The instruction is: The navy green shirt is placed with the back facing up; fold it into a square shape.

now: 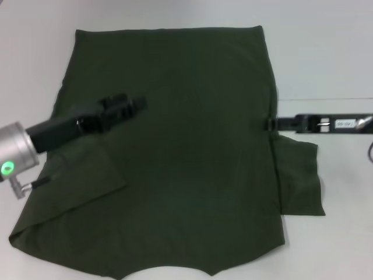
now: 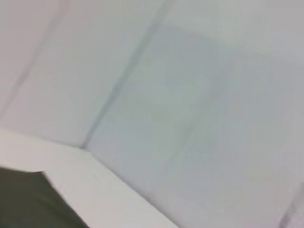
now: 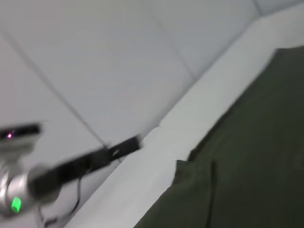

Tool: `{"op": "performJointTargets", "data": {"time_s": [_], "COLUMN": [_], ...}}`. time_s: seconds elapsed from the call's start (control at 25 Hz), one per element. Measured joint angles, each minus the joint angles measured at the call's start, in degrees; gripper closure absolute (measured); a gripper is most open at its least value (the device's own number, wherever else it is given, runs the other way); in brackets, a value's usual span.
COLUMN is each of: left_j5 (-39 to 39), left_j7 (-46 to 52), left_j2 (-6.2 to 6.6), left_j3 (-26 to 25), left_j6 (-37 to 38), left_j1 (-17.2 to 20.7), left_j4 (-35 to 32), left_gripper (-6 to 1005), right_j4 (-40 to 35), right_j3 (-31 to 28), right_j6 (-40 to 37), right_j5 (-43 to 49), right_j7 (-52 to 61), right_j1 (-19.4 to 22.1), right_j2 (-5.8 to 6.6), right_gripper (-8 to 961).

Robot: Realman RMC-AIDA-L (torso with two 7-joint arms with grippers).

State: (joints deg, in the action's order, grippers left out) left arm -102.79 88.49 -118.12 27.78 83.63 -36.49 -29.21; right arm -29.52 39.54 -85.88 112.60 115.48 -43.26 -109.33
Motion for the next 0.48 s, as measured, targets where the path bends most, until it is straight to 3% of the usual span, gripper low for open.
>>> {"op": "performJointTargets", "data": {"time_s": [0.12,0.16,0.2,0.36,0.48], "left_j5": [-2.43,-4.65,-4.65,-10.97,-14.77], "left_j7": [-5.47,-6.89,-6.89,-7.85,-7.67], "left_j2": [0.43,0.78,0.78,1.88,2.55], "left_j3": [0.12,0.00,0.00,-0.19,-0.26], "left_j6": [4.87,7.10,7.10,11.35,13.19], "left_j1": [1.67,2.23,2.23,2.44,2.24], "left_j4": [-0.47,-1.16,-1.16,-2.71,-3.77], "left_gripper": [205,205,205,204,204], "right_j4": [-0.09,-0.47,-0.47,-0.69,-0.82], "right_j3": [0.68,0.89,0.89,0.49,0.20], "right_j6": [-0.35,-0.71,-0.71,-2.38,-3.93], "right_j5": [1.06,3.16,3.16,9.27,12.38], "right_j7": [10.74,18.26,18.26,28.93,32.90], "right_j1": [-0.36,-0.43,-0.43,-0.25,0.66], "right_j2": [2.75,4.42,4.42,7.32,8.40], "right_gripper": [39,39,39,39,39]}}
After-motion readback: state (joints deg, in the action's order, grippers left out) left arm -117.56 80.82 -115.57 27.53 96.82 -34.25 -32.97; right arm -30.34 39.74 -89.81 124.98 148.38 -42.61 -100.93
